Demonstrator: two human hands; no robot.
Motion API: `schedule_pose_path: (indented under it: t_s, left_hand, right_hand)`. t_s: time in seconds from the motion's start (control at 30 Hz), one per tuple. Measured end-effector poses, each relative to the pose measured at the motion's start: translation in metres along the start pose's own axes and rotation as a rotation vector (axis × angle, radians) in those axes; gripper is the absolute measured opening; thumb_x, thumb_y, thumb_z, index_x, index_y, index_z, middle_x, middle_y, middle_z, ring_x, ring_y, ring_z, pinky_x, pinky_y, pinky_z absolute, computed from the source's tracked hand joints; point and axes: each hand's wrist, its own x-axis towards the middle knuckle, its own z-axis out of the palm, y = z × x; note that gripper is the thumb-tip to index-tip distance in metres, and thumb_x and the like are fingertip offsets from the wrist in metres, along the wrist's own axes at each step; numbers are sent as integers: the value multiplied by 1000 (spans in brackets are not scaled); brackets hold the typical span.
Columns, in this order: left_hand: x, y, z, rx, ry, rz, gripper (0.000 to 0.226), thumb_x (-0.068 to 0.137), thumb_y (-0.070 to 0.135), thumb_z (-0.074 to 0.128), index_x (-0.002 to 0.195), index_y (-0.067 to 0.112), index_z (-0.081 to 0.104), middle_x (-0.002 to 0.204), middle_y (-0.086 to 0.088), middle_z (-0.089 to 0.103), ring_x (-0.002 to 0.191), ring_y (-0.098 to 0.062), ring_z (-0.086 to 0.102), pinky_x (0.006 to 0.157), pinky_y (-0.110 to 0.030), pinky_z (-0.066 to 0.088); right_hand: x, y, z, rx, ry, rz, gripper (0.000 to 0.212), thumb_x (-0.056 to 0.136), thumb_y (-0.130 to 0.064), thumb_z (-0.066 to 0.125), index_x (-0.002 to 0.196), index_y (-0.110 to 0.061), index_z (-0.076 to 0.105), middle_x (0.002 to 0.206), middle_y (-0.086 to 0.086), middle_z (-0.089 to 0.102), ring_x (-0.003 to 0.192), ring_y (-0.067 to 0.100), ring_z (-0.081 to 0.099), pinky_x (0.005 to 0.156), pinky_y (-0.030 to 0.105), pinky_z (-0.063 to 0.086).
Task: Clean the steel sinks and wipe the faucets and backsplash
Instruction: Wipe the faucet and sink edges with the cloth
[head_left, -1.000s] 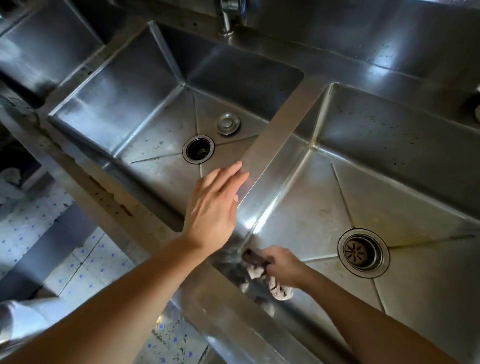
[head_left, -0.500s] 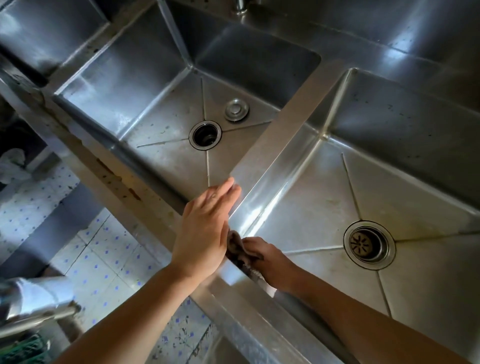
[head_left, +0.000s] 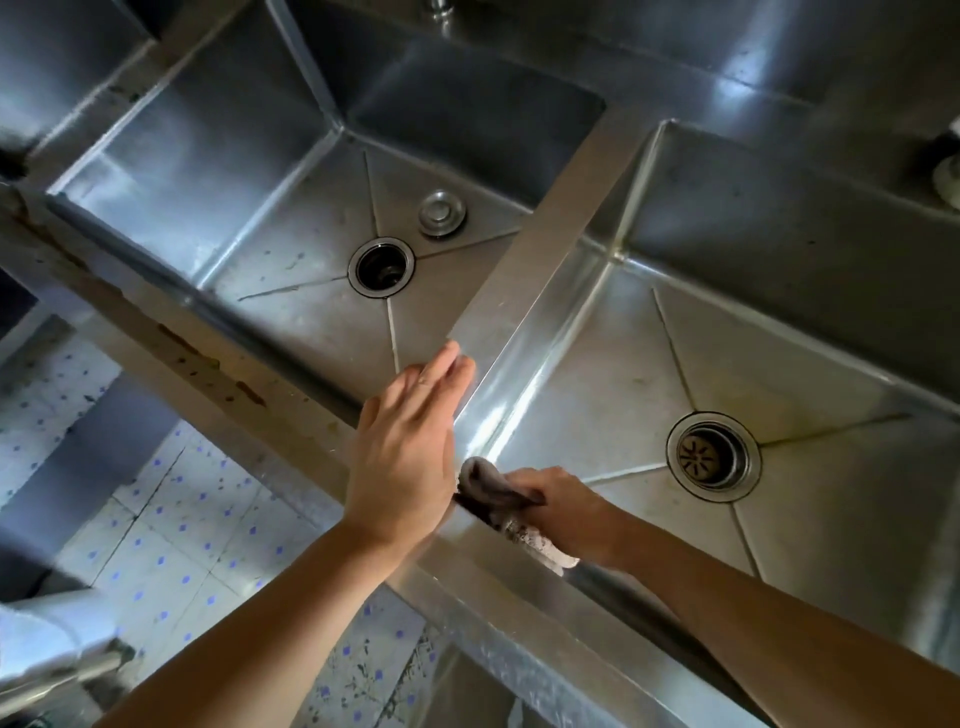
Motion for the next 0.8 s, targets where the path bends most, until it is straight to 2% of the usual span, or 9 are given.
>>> schedule_pose_path:
  t_s: [0.07,0.2,0.3,0.37,0.43,0.53,0.67,0.73,0.8]
  left_hand:
    - [1,0,-1,10,-2,5,52,86,5,43,136,11,49,148,0,41,121,-24,49,92,-44,46]
    - [0,-1,0,-14,-1,0,54,84,-3,47,137,10,48,148,-2,41,119,-28,49,94,-46,45]
    - [0,-1,0,-39,-6,-2,56,84,-4,51,138,8,48,149,-4,40,122,-30,49,99,-47,43]
    - [1,0,0,-39,-3,7,54,84,-2,50,137,7,48,148,-5,41,122,-30,49,100,-47,42]
    - [1,0,0,-34,9,21,52,85,0,44,136,6,49,147,-6,42,121,-30,48,99,-47,42]
    - [1,-3,0,-11,21,28,53,86,8,35,136,9,49,147,-4,42,121,-28,48,100,-43,40]
    - [2,-6,2,2,19,56,52,88,12,30,136,7,49,147,-5,42,122,-30,49,99,-44,40]
    - [1,-6,2,19,15,61,52,88,13,30,137,7,49,147,-5,42,123,-30,50,98,-45,41]
    - [1,-1,0,53,10,48,52,88,13,31,137,8,49,147,-5,42,123,-30,49,97,-46,41]
  right_hand:
    - [-33,-23,-16,130,-48,5,24,89,4,55,85,-17,68,69,-12,64,64,9,55,60,21,40]
    - [-79,-50,-33,157,-114,-118,24,93,0,53,109,-12,67,94,-4,72,87,19,68,73,32,53]
    - [-80,-40,-23,128,-42,-131,22,91,9,51,108,2,63,86,-7,62,79,2,62,69,19,46]
    - [-67,-21,-13,38,20,-113,20,90,9,49,99,-3,63,84,-7,57,76,0,55,70,18,42]
    - [-45,8,-4,-76,10,-86,21,91,7,47,96,-5,64,93,2,62,82,9,56,76,24,42]
    - [-8,46,7,-101,-23,-1,16,91,2,48,86,2,64,92,14,66,81,18,57,71,18,42]
    - [25,100,23,-296,-22,46,25,83,12,43,87,2,66,93,18,61,89,30,56,78,37,45]
    - [24,97,23,-319,-75,66,30,83,9,46,103,-4,64,106,16,59,100,32,55,83,33,47]
    - [11,79,15,-363,-98,28,21,84,8,46,96,-4,57,92,8,57,90,24,55,69,18,44]
